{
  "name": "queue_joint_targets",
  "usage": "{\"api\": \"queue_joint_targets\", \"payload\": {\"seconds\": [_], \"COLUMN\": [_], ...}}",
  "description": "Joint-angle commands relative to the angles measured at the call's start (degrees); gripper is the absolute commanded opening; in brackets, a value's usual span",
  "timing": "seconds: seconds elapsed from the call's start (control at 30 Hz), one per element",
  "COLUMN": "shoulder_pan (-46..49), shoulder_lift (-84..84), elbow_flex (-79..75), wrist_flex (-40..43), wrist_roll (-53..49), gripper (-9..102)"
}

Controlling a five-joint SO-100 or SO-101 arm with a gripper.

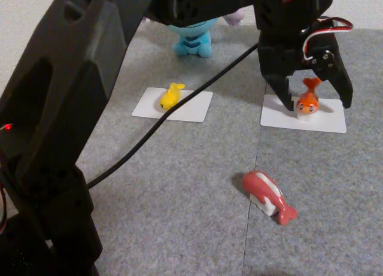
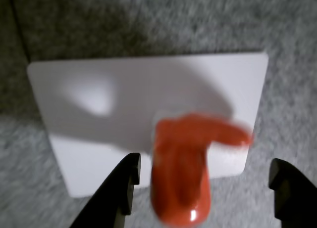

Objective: Wooper wants to eat egg sudhi, and Goomy wants to eat shrimp sushi

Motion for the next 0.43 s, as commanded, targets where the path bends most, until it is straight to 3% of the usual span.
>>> {"api": "queue_joint_targets", "payload": {"seconds": [0.0, 0.33, 0.4], "shoulder_pan": [-1.05, -8.88, -9.84], "shoulder_lift": [10.28, 33.49, 37.35], "elbow_flex": [-3.60, -2.90, -2.46], "wrist_flex": [3.25, 27.42, 28.21], "wrist_roll": [1.76, 2.20, 3.96], "gripper": [31, 31, 31]}}
